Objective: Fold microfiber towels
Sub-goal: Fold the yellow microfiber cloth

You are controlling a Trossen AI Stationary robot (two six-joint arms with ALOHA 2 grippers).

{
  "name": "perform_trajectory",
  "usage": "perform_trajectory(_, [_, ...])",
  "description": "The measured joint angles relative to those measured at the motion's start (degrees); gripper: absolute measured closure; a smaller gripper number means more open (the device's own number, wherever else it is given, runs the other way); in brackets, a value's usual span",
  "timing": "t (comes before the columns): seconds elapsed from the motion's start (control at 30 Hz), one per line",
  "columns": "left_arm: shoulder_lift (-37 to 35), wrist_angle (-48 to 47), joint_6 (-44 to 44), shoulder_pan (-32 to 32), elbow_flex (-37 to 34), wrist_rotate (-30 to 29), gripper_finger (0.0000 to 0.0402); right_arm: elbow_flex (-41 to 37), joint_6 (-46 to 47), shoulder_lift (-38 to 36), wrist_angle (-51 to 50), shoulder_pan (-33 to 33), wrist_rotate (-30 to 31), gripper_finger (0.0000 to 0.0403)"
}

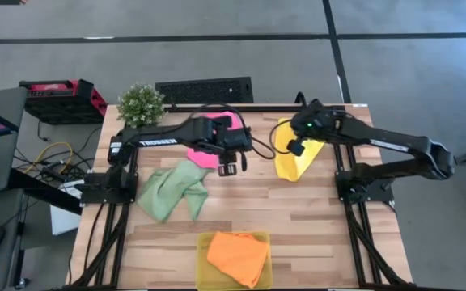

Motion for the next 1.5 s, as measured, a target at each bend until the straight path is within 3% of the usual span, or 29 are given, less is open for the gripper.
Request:
perform_trajectory(0.27, [0.1, 30.9, 12.7, -0.3, -17.5, 7.1, 0.0233, 0.0, 1.6, -10.2, -3.9, 0.0, 0.0, 0.0401])
perform_trajectory(0.4, [0.2, 48.3, 16.4, -1.2, -25.8, 7.1, 0.0233, 0.0, 2.0, -13.6, -5.0, 0.0, 0.0, 0.0402])
perform_trajectory(0.73, [0.2, 88.6, 14.2, -2.5, -41.4, 7.1, 0.0233, 0.0, 2.6, -16.1, -5.7, 0.0, 0.2, 0.0403])
perform_trajectory(0.87, [2.7, 97.2, 9.5, -2.6, -43.6, 7.1, 0.0233, 0.0, 2.6, -15.9, -5.7, 0.0, 0.2, 0.0403])
perform_trajectory(1.07, [10.4, 103.0, 8.6, -2.6, -39.3, 6.0, 0.0233, 0.0, 3.0, -16.0, -5.6, -0.1, 0.2, 0.0403])
perform_trajectory(1.37, [23.3, 103.0, 3.4, -2.1, -22.9, 4.8, 0.0233, 0.0, 3.0, -16.0, -5.5, -0.1, 0.2, 0.0402])
perform_trajectory(1.5, [28.1, 100.3, 2.1, -1.9, -15.0, 1.6, 0.0233, 0.0, 3.0, -16.0, -5.4, -0.1, 0.2, 0.0401])
